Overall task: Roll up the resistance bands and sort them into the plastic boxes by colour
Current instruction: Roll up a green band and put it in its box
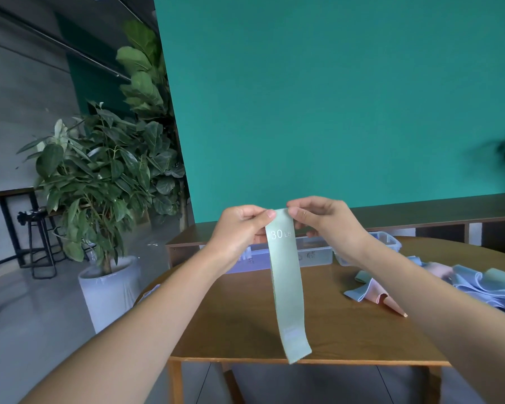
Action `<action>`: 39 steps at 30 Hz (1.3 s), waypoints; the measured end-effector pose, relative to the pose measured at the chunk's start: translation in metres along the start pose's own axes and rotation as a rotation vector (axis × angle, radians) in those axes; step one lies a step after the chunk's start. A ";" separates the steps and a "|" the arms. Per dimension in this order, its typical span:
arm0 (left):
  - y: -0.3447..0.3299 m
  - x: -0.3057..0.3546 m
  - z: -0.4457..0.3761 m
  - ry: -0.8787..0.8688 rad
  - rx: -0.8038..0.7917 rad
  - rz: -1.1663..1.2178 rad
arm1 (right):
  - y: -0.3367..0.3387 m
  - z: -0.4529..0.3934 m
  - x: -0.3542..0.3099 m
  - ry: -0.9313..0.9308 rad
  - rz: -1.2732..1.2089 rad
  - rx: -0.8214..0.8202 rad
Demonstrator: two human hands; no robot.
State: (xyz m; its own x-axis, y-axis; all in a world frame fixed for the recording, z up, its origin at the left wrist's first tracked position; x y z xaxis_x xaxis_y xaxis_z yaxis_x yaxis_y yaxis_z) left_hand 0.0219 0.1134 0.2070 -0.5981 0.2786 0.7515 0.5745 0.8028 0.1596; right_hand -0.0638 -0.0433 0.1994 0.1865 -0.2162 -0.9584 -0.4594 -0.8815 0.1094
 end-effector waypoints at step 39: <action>0.019 -0.361 -0.048 0.263 0.072 -0.328 | -0.030 -0.203 0.293 -0.340 0.231 0.070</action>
State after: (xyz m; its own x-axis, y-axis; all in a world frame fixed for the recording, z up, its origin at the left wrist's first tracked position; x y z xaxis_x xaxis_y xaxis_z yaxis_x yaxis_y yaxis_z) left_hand 0.2753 0.0034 -0.0303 -0.5745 -0.1343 0.8074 0.3313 0.8639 0.3794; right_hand 0.1809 -0.1649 -0.0310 -0.2209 -0.2435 -0.9444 -0.5160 -0.7925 0.3251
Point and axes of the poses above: each hand's wrist, its own z-axis away from the middle knuckle, its own y-axis out of the back of the hand, x = y × z, the point moved 7 cm from there along -z, towards the middle knuckle, and after that the axes turned 15 degrees about -y, right-handed, at the moved point
